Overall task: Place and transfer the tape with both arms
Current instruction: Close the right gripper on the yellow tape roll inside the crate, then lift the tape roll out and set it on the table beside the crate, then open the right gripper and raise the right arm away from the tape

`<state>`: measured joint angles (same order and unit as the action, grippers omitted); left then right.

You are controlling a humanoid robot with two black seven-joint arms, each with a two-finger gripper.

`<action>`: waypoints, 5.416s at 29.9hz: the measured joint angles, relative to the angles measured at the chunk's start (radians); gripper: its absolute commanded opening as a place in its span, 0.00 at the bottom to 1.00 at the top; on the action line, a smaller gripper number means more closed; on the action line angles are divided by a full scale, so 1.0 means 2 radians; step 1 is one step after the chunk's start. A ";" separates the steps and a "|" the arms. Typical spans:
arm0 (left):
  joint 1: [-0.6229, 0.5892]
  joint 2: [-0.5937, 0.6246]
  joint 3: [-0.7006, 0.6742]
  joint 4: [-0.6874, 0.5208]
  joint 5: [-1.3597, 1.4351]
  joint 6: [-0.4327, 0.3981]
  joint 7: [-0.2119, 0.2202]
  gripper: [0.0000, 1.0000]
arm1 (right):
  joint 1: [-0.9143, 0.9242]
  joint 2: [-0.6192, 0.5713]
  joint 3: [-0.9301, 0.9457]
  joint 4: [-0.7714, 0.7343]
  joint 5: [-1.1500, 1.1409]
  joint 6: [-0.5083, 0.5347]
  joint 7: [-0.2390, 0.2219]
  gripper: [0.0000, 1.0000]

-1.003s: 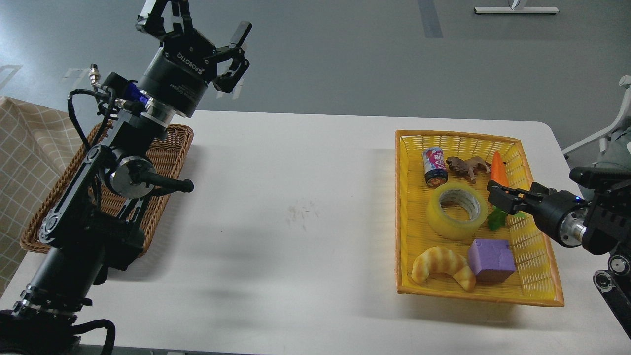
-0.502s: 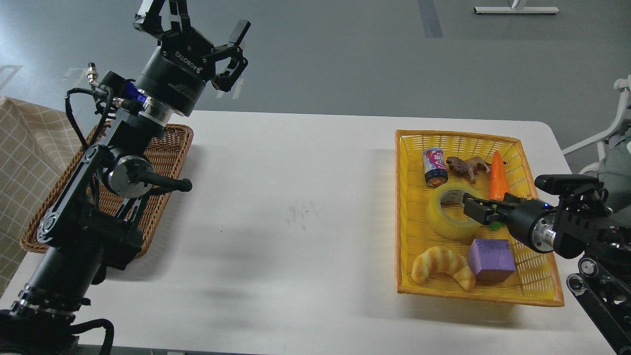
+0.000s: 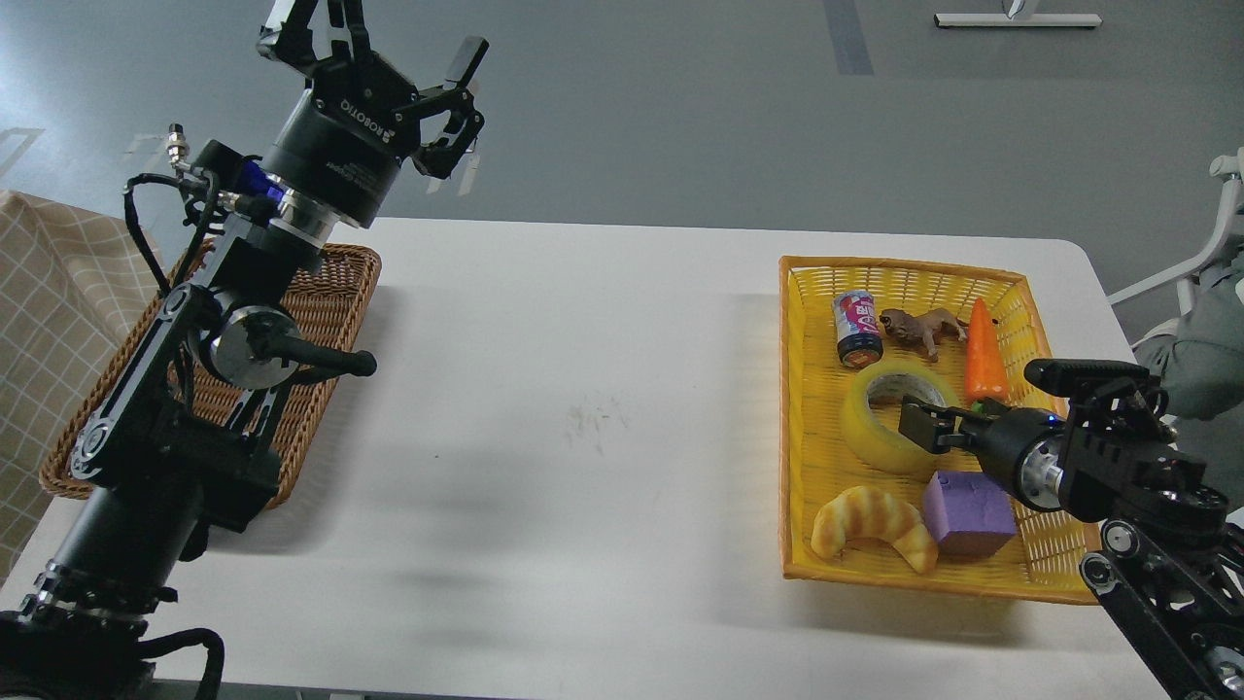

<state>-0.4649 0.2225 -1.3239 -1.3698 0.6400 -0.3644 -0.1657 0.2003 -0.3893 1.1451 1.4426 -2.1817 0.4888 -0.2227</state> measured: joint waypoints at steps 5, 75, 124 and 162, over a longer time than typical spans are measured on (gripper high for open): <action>0.000 -0.001 0.000 0.000 -0.001 0.000 0.000 0.98 | 0.002 0.001 -0.002 -0.003 0.000 0.000 -0.001 0.79; 0.004 -0.001 -0.001 0.003 0.000 0.017 0.002 0.98 | 0.308 0.187 -0.189 -0.137 0.000 0.000 -0.013 0.00; 0.023 0.021 -0.019 0.001 -0.003 0.013 0.001 0.98 | 0.250 0.195 -0.199 -0.171 0.027 -0.063 -0.010 1.00; 0.023 -0.007 -0.011 0.002 0.002 0.013 -0.015 0.98 | 0.119 0.194 0.220 0.063 0.532 -0.065 0.053 1.00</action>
<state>-0.4188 0.2078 -1.3457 -1.3656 0.6445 -0.3386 -0.1958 0.4380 -0.0003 1.5853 1.5689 -1.1167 0.3581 -0.1160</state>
